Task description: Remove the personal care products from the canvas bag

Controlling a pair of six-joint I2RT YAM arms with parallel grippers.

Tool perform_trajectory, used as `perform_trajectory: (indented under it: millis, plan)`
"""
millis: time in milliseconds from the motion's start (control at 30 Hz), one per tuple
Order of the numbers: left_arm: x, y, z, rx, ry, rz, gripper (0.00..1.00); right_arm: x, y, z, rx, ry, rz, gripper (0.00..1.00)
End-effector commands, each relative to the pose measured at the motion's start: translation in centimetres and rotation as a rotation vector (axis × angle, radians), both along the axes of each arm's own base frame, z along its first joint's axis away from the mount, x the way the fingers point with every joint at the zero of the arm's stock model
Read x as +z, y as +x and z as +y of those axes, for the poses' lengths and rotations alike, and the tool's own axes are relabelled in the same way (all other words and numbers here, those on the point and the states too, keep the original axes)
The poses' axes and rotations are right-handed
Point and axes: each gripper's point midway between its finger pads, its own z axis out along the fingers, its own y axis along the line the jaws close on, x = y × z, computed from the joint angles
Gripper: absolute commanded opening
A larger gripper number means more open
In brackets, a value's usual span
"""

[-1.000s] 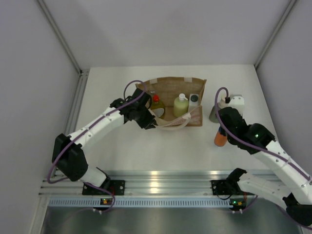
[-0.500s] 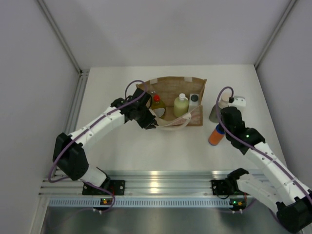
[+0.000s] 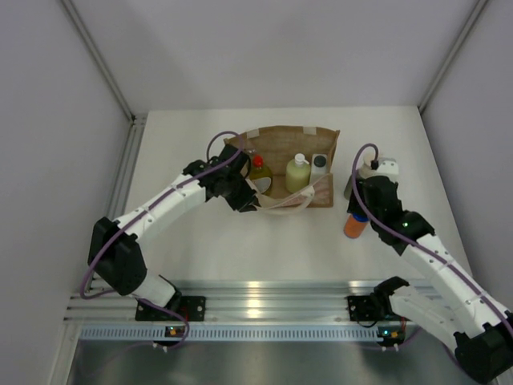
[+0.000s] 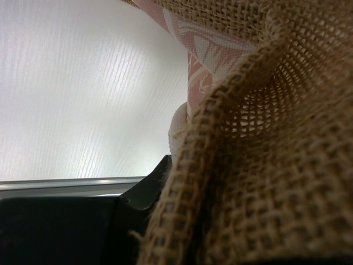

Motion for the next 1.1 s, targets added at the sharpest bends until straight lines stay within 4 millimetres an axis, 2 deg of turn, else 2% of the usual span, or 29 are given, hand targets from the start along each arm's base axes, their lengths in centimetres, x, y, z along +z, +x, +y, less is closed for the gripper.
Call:
perform_trajectory:
  millis: [0, 133, 167, 200, 233, 300, 333, 367, 400, 433, 467, 500, 533, 600, 633, 667, 733, 800, 833, 867, 900, 933, 967, 1033, 1067]
  plan:
    - [-0.3, -0.7, -1.2, -0.054, -0.025, 0.047, 0.08, 3.4, 0.8, 0.4, 0.011, 0.033, -0.078, 0.64]
    - [0.0, -0.5, -1.4, -0.053, -0.027, 0.039, 0.10, 6.5, 1.0, 0.0, 0.005, 0.015, -0.101, 0.70]
    - [0.0, -0.4, -1.4, -0.053, -0.027, 0.039, 0.10, 8.1, 1.0, -0.1, 0.007, 0.014, -0.119, 0.71]
    - [-0.1, -0.5, -1.4, -0.054, -0.027, 0.041, 0.10, 8.7, 1.1, -0.1, 0.007, 0.006, -0.124, 0.72]
    - [0.0, -0.5, -1.4, -0.053, -0.030, 0.041, 0.10, 10.9, 1.3, 0.0, 0.012, 0.022, -0.161, 0.73]
    - [0.0, -0.5, -1.4, -0.050, -0.030, 0.042, 0.10, 12.5, 1.5, 0.4, 0.034, 0.030, -0.173, 0.73]
    - [0.1, -0.4, -1.4, -0.049, -0.030, 0.038, 0.10, 14.7, 1.6, 1.2, 0.070, 0.062, -0.208, 0.72]
    - [0.0, -0.5, -1.4, -0.046, -0.030, 0.042, 0.10, 15.6, 1.7, 1.9, 0.110, 0.079, -0.218, 0.71]
    - [0.0, -0.5, -1.4, -0.047, -0.030, 0.043, 0.10, 15.7, 2.0, 4.0, 0.218, 0.103, -0.194, 0.70]
    - [0.0, -0.6, -1.4, -0.047, -0.030, 0.043, 0.11, 16.3, 2.1, 5.2, 0.282, 0.119, -0.192, 0.70]
    - [-0.1, -0.5, -1.4, -0.043, -0.029, 0.044, 0.13, 17.8, 2.3, 6.5, 0.343, 0.143, -0.209, 0.68]
    - [-0.1, -0.5, -1.4, -0.044, -0.029, 0.044, 0.16, 17.0, 2.5, 8.7, 0.442, 0.151, -0.158, 0.67]
    - [-0.1, -0.6, -1.4, -0.044, -0.028, 0.045, 0.18, 17.8, 2.7, 9.7, 0.479, 0.151, -0.163, 0.65]
    - [-0.2, -0.7, -1.3, -0.046, -0.026, 0.047, 0.20, 16.4, 3.6, 11.7, 0.542, 0.113, -0.108, 0.63]
    - [-0.2, -0.7, -1.3, -0.044, -0.026, 0.047, 0.21, 16.5, 4.0, 12.2, 0.555, 0.102, -0.105, 0.62]
    - [-0.3, -0.8, -1.2, -0.044, -0.024, 0.048, 0.21, 15.3, 4.8, 13.0, 0.574, 0.076, -0.071, 0.62]
    - [-0.3, -0.8, -1.1, -0.039, -0.023, 0.047, 0.22, 15.2, 5.8, 13.8, 0.593, 0.061, -0.060, 0.61]
    - [-0.4, -0.9, -1.1, -0.043, -0.021, 0.050, 0.24, 13.9, 6.9, 15.2, 0.635, 0.039, -0.021, 0.61]
    - [-0.2, -0.8, -1.1, -0.042, -0.025, 0.045, 0.24, 14.6, 7.3, 15.6, 0.648, 0.036, -0.036, 0.60]
    - [-0.1, -0.9, -1.1, -0.042, -0.026, 0.045, 0.24, 14.5, 7.8, 16.0, 0.656, 0.024, -0.035, 0.61]
    - [-0.1, -0.9, -1.1, -0.038, -0.027, 0.046, 0.24, 13.4, 8.5, 16.6, 0.667, 0.007, -0.007, 0.60]
    - [0.0, -0.8, -1.1, -0.032, -0.029, 0.042, 0.22, 13.7, 9.0, 16.9, 0.671, 0.004, -0.014, 0.60]
    - [0.3, -0.8, -1.0, -0.029, -0.033, 0.038, 0.20, 12.3, 9.8, 17.4, 0.679, -0.015, 0.020, 0.60]
    - [0.3, -0.7, -1.0, -0.019, -0.033, 0.035, 0.20, 11.5, 10.6, 17.8, 0.686, -0.030, 0.039, 0.60]
    - [0.4, -0.8, -1.1, -0.019, -0.036, 0.035, 0.20, 9.8, 11.2, 18.2, 0.692, -0.046, 0.082, 0.60]
